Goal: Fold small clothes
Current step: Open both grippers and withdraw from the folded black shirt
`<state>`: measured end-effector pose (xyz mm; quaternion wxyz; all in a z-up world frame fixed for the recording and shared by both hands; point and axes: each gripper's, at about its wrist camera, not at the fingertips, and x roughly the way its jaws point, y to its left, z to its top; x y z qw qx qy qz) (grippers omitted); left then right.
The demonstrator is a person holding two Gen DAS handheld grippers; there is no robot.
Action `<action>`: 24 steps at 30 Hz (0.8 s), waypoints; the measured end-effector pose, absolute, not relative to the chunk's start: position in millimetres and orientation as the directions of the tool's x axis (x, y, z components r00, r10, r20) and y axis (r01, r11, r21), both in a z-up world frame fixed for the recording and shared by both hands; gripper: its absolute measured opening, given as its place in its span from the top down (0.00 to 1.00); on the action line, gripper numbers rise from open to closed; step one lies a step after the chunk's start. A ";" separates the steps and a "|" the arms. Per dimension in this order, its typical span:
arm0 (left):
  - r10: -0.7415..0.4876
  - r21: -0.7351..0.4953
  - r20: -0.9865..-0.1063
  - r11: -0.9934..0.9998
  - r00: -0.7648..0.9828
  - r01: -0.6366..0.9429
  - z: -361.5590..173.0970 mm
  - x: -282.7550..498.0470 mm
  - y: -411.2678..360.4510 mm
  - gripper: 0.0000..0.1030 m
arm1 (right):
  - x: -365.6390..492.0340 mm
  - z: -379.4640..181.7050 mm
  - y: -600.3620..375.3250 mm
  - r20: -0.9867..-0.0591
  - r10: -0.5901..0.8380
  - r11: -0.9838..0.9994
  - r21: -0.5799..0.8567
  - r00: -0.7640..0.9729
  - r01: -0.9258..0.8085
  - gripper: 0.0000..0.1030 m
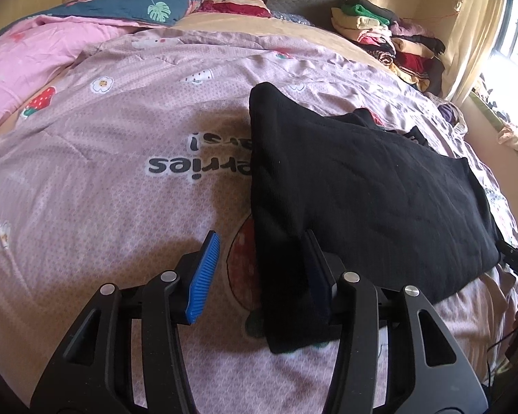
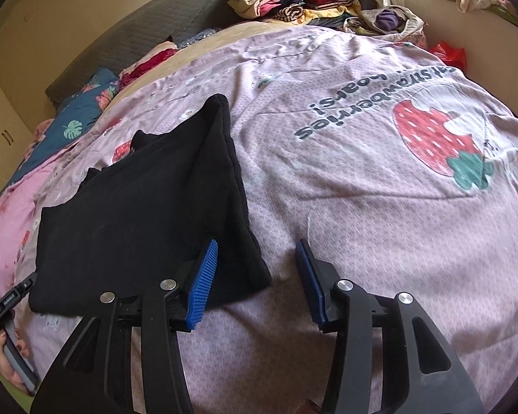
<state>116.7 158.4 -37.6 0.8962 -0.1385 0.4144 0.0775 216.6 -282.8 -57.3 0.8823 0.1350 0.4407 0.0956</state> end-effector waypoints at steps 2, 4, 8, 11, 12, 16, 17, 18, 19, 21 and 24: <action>0.025 -0.178 -0.766 0.952 0.642 -0.250 -38.0 114.0 157.1 0.60 | 213.0 -56.1 -284.0 -0.750 0.285 0.945 0.324 0.597 -0.044 0.55; 0.021 -0.180 -0.768 0.952 0.640 -0.247 -38.5 110.6 156.4 0.59 | 209.2 -54.9 -284.5 -0.748 0.283 0.945 0.325 0.600 -0.040 0.55; 0.011 -0.188 -0.773 0.951 0.634 -0.245 -38.1 103.6 154.6 0.50 | 201.5 -50.9 -286.1 -0.737 0.286 0.941 0.335 0.613 -0.037 0.48; -0.001 -0.202 -0.773 0.948 0.635 -0.245 -36.6 99.2 155.0 0.46 | 195.3 -45.8 -286.2 -0.725 0.290 0.940 0.338 0.625 -0.045 0.36; -0.009 -0.210 -0.773 0.947 0.635 -0.241 -35.8 97.1 155.0 0.46 | 193.4 -44.1 -285.8 -0.721 0.294 0.939 0.339 0.628 -0.050 0.30; -0.022 -0.213 -0.773 0.950 0.634 -0.227 -32.0 91.7 152.7 0.29 | 184.8 -35.9 -283.1 -0.702 0.298 0.940 0.334 0.647 -0.070 0.20; -0.021 -0.210 -0.772 0.952 0.635 -0.224 -31.2 90.4 151.5 0.28 | 182.6 -33.6 -281.6 -0.697 0.298 0.941 0.331 0.652 -0.076 0.19; -0.023 -0.208 -0.771 0.953 0.636 -0.218 -29.9 88.8 150.5 0.27 | 181.5 -32.3 -280.7 -0.694 0.299 0.941 0.329 0.655 -0.080 0.16; -0.025 -0.208 -0.772 0.954 0.636 -0.215 -28.9 87.5 149.7 0.25 | 180.1 -30.1 -278.1 -0.690 0.300 0.942 0.324 0.659 -0.089 0.13; -0.025 -0.205 -0.772 0.956 0.635 -0.212 -26.8 85.4 148.5 0.16 | 176.9 -26.2 -275.1 -0.684 0.295 0.945 0.314 0.667 -0.096 0.09; -0.027 -0.205 -0.770 0.957 0.638 -0.206 -23.5 81.7 147.2 0.10 | 171.6 -21.8 -270.3 -0.674 0.300 0.945 0.308 0.675 -0.112 0.08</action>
